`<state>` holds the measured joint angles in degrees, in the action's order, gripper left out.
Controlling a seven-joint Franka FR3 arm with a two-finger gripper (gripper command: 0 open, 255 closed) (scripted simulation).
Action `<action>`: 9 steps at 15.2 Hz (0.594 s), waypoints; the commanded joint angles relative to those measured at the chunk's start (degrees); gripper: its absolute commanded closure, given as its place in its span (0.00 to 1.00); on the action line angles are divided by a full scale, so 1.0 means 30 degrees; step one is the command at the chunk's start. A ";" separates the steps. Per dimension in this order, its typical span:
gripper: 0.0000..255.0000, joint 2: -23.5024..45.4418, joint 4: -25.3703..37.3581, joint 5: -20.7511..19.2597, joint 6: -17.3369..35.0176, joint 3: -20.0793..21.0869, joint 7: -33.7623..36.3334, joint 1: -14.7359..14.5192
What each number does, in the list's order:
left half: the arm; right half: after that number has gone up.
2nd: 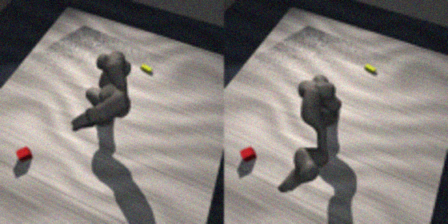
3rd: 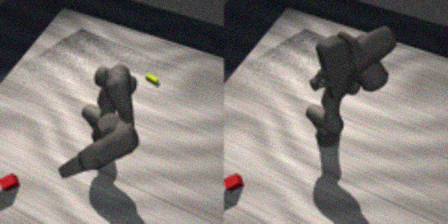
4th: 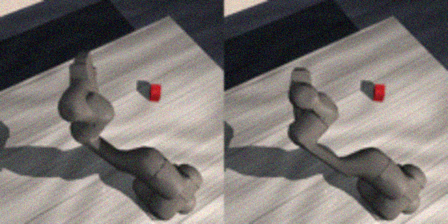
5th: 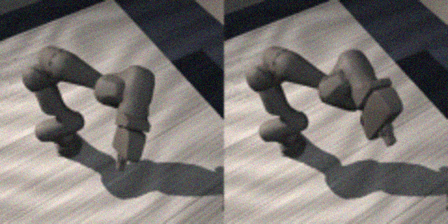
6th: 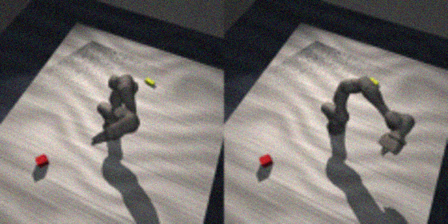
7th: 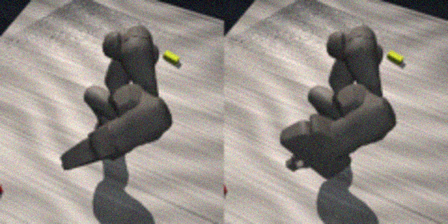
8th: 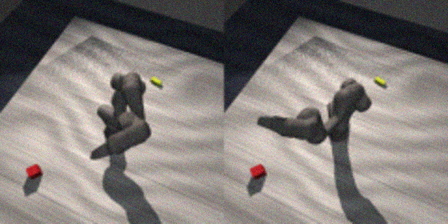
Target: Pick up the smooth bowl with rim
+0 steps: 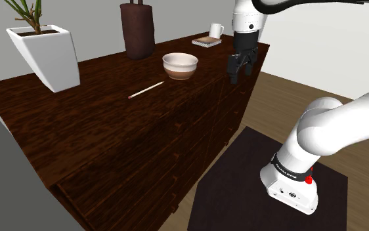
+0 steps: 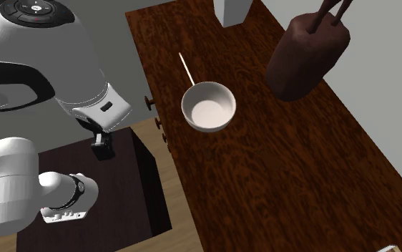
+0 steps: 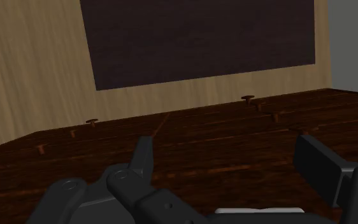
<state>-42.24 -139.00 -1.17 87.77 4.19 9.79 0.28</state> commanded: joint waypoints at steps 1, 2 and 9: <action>0.00 0.0000 0.0000 0.0000 0.0000 0.0000 0.0000 0.0000; 0.00 0.0830 0.0576 0.0041 0.0221 0.0159 0.0163 -0.0006; 0.00 0.6482 0.5211 -0.0032 0.0981 0.1195 0.1336 0.0014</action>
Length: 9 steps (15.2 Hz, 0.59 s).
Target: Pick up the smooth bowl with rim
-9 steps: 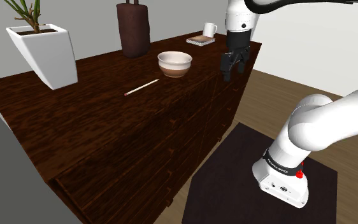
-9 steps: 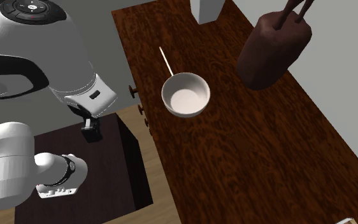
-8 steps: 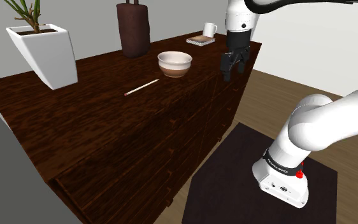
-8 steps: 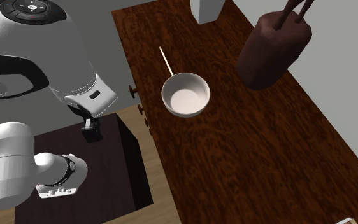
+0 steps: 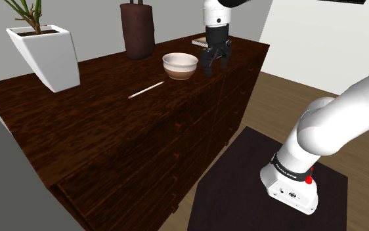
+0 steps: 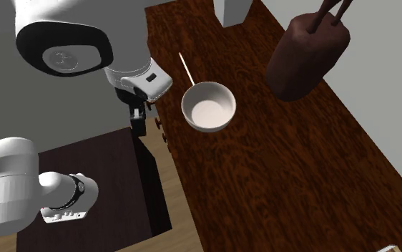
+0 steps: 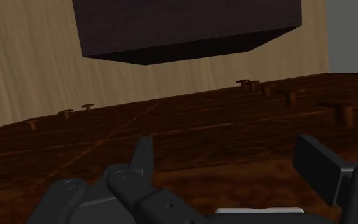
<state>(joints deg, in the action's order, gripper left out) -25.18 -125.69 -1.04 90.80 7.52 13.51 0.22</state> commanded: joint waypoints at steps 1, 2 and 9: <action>0.00 0.1589 0.1526 -0.0136 -0.0027 0.0224 0.0271 0.0038; 0.00 0.2384 0.2303 -0.0209 -0.0053 0.0358 0.0447 0.0036; 0.00 0.8074 0.8558 -0.1059 -0.0995 0.1158 0.1702 -0.0195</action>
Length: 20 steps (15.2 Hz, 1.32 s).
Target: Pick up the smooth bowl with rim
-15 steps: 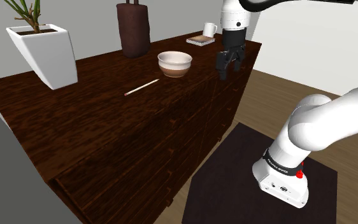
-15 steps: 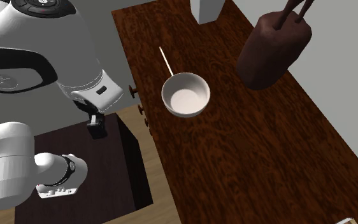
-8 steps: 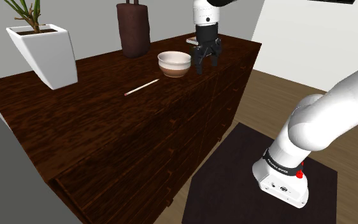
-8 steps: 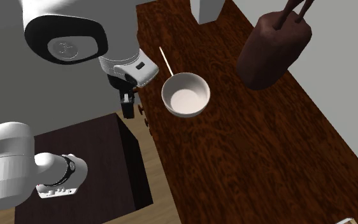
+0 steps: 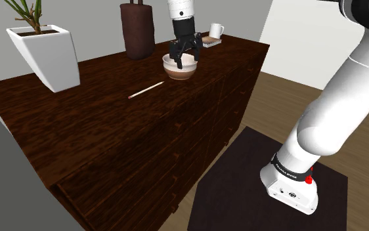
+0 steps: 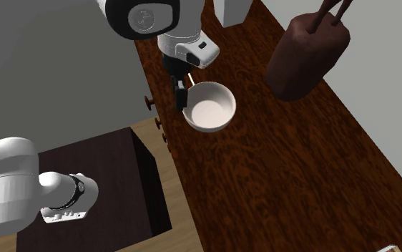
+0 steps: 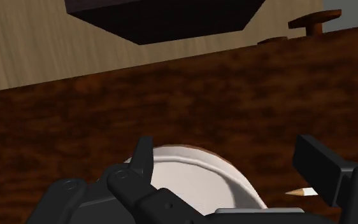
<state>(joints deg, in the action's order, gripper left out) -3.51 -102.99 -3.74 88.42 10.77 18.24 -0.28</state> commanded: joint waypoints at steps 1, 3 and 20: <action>0.00 0.1704 0.2033 -0.0326 -0.0455 0.0164 0.0297 -0.0107; 0.00 0.3469 0.4276 -0.0689 -0.1066 0.0315 0.0621 -0.0313; 1.00 0.5674 0.5281 -0.1160 -0.0043 0.0394 0.1122 -0.0624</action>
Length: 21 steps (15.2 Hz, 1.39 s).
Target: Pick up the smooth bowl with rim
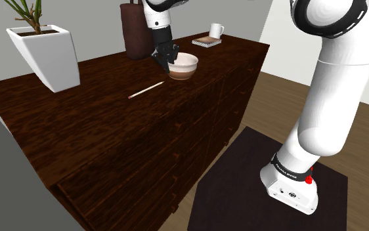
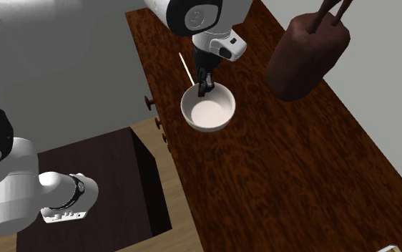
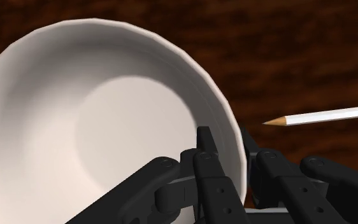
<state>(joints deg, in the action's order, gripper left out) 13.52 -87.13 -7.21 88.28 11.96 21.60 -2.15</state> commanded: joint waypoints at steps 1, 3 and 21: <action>1.00 0.0000 -0.0004 -0.0002 0.0005 -0.0002 0.0001 0.0001; 1.00 0.0000 -0.0005 -0.0002 0.0006 -0.0002 0.0000 0.0002; 1.00 0.0890 0.5192 -0.0210 -0.4308 0.0050 -0.0258 -0.0294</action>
<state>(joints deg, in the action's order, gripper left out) 16.22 -71.97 -7.82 75.79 12.10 20.87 -3.02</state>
